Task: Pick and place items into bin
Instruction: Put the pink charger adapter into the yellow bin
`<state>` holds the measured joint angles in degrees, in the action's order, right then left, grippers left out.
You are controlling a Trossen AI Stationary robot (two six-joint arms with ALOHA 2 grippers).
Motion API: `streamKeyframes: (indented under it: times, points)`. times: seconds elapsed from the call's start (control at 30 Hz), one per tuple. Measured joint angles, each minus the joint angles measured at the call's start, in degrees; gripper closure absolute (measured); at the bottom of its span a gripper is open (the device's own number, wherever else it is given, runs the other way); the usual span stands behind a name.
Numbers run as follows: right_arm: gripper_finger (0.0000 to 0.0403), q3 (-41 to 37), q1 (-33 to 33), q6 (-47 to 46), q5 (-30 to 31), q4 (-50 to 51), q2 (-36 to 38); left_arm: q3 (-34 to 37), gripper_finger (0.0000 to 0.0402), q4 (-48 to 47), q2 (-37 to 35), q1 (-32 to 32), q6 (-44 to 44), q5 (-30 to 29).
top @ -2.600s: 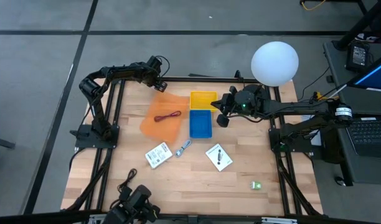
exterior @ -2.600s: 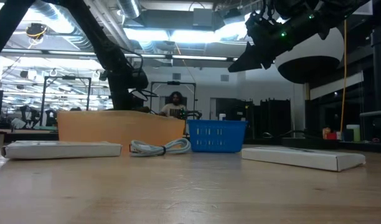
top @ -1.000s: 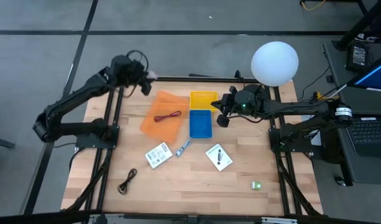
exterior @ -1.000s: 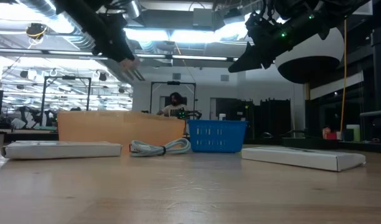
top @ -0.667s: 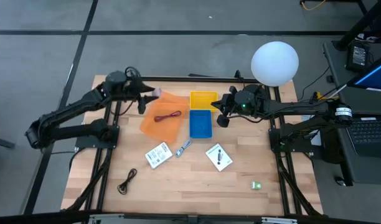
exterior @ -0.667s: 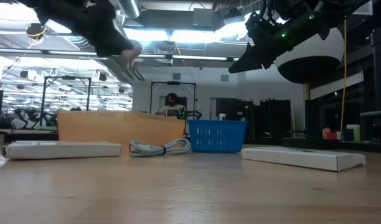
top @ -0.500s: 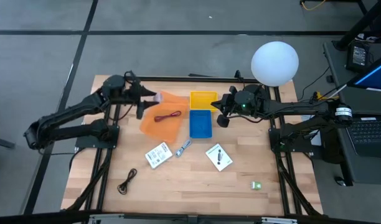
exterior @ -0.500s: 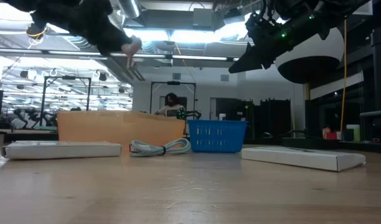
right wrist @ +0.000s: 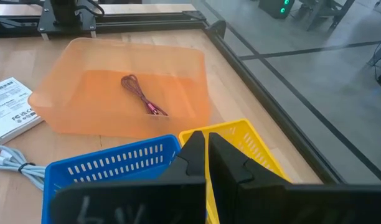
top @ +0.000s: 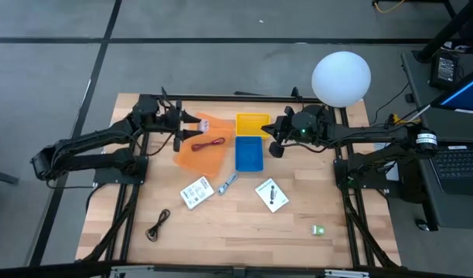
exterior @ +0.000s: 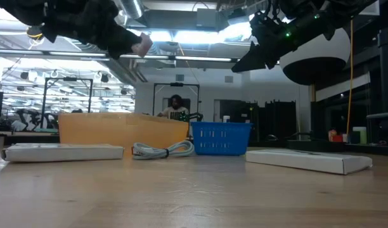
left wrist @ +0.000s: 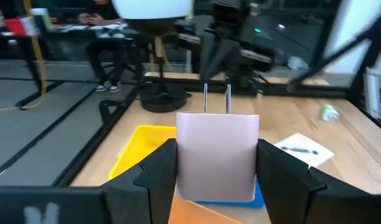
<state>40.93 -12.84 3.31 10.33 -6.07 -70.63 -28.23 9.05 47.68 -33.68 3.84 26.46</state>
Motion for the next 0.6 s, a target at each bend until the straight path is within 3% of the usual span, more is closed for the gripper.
streamKeyframes:
  times: [0.43,0.6]
  points:
    - [0.0398,0.0,0.0,0.2,0.0,-0.8,0.0,0.0,0.0220,16.9,17.1,3.3,-2.0,-6.3]
    - [0.0398,0.0,0.0,0.2,0.0,-1.6,0.0,-2.5,0.0220,17.9,23.1,4.9,-1.1,-6.5]
